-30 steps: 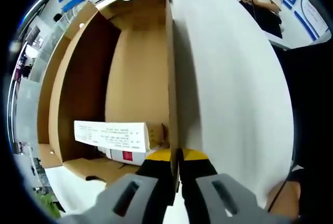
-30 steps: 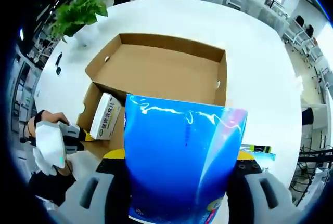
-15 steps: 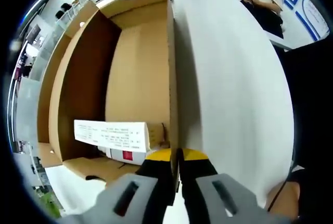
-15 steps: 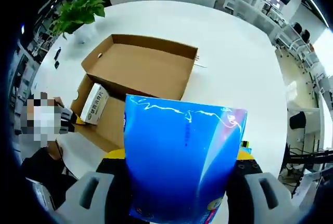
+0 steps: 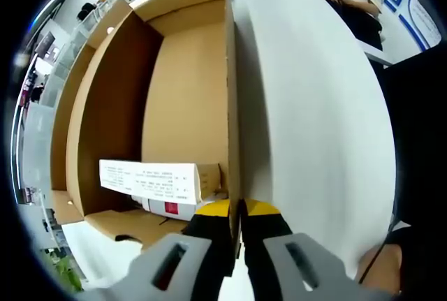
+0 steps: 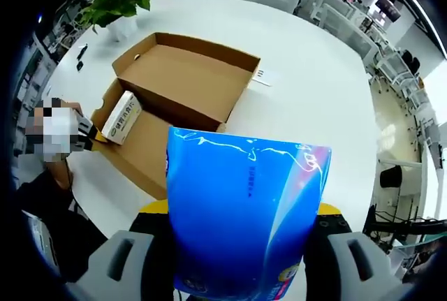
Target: Operate the shoe box by opening the lid, removing the specified soft item, and placing it in the target area until the item is outside and the box remains undamaged.
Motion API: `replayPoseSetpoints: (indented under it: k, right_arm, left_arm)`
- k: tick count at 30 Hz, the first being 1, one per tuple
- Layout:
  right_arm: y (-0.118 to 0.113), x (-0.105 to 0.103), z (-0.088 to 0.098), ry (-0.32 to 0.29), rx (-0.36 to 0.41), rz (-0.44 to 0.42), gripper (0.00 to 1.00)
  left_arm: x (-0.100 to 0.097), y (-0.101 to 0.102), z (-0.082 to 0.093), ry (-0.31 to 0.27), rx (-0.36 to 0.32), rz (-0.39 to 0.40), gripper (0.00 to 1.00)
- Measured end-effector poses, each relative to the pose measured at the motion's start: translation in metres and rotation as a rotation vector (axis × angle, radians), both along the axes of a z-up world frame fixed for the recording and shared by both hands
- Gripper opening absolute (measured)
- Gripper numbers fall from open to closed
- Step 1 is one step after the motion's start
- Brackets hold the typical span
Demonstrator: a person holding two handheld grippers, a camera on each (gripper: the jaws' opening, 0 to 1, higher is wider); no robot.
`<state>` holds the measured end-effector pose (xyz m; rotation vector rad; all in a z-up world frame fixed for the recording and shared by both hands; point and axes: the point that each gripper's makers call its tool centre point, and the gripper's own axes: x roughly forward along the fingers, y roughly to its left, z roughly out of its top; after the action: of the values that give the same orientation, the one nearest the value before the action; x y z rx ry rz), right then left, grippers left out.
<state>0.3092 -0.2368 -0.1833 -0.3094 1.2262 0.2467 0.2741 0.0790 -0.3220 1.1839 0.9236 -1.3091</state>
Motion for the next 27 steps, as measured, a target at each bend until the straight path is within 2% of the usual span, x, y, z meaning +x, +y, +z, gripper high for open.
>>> replayPoseSetpoints:
  k: [10, 15, 27]
  right_arm:
    - [-0.012, -0.016, 0.004, -0.015, -0.063, 0.094, 0.74]
    - [-0.017, -0.015, 0.003, -0.009, -0.088, 0.146, 0.74]
    - [-0.020, -0.017, 0.000, -0.010, -0.103, 0.183, 0.73]
  left_arm:
    - [0.000, 0.002, 0.000, 0.001, 0.003, 0.004, 0.04]
    - [0.000, 0.003, 0.001, 0.001, -0.002, 0.003, 0.04]
    - [0.000, 0.003, 0.001, 0.001, 0.000, 0.005, 0.04]
